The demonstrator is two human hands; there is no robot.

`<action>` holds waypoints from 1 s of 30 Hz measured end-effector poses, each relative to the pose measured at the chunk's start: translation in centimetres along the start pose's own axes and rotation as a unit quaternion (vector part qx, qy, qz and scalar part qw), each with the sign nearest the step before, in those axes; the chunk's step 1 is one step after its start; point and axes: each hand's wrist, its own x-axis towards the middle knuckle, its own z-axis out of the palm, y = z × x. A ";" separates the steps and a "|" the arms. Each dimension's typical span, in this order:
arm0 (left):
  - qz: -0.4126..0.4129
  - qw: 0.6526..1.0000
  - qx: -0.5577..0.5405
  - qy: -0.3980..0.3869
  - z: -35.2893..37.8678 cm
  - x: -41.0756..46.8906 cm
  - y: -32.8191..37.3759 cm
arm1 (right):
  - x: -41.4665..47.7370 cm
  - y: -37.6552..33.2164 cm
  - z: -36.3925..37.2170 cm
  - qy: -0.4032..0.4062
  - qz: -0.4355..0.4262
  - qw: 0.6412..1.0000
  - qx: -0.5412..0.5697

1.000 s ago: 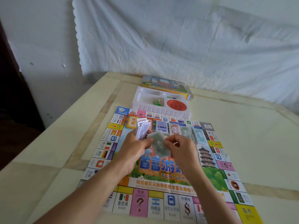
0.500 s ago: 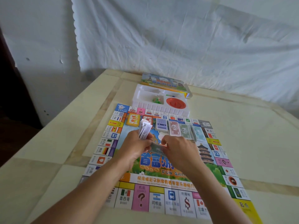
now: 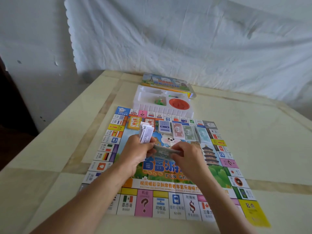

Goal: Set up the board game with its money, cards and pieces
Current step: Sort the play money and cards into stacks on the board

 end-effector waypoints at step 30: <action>0.037 0.962 -0.208 0.171 -4.4 1.7 2.9 | 3.2 -6.4 1.7 -0.033 0.255 0.905 0.340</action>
